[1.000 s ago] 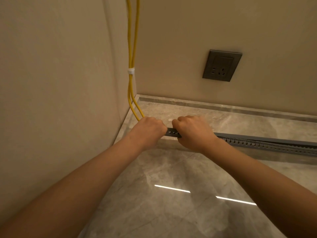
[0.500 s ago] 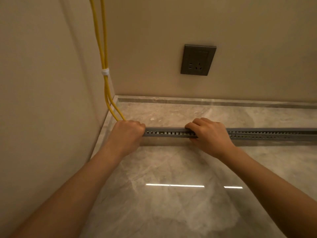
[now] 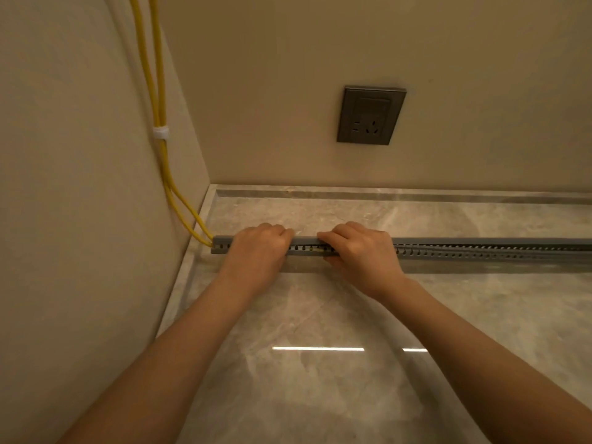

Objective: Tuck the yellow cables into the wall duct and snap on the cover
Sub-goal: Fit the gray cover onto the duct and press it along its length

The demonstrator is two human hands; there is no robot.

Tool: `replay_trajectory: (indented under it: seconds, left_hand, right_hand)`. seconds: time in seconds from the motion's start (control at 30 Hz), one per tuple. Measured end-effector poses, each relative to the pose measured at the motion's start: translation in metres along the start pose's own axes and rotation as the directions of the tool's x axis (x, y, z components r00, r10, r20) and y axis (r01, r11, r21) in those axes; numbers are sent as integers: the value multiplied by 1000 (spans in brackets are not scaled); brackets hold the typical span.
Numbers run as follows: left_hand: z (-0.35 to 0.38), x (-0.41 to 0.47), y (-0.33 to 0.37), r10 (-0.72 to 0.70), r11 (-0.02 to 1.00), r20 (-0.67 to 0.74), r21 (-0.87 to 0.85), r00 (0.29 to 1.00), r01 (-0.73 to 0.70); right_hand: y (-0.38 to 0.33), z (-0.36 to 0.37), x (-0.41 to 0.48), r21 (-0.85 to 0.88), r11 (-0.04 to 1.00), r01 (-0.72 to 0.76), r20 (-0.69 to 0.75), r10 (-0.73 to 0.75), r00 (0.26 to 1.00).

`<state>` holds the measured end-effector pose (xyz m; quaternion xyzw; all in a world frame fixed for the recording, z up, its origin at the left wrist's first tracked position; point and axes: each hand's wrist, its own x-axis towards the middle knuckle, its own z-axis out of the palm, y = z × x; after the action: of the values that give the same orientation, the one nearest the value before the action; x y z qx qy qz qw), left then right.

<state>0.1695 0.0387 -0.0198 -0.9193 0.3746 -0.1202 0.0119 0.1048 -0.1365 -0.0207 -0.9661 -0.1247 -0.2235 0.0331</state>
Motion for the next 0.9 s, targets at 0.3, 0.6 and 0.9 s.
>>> replay_trajectory:
  seconds: [0.3, 0.6, 0.9]
  left_hand:
    - [18, 4, 1, 8, 1000, 40, 27, 999, -9]
    - [21, 2, -1, 34, 999, 39, 22, 999, -35]
    - [19, 0, 1, 24, 1000, 33, -10, 999, -24]
  right_hand:
    - [-4, 21, 5, 51, 997, -50, 6, 49, 999]
    - [11, 15, -5, -32, 998, -56, 125, 60, 990]
    - [14, 12, -1, -63, 997, -52, 235, 66, 970]
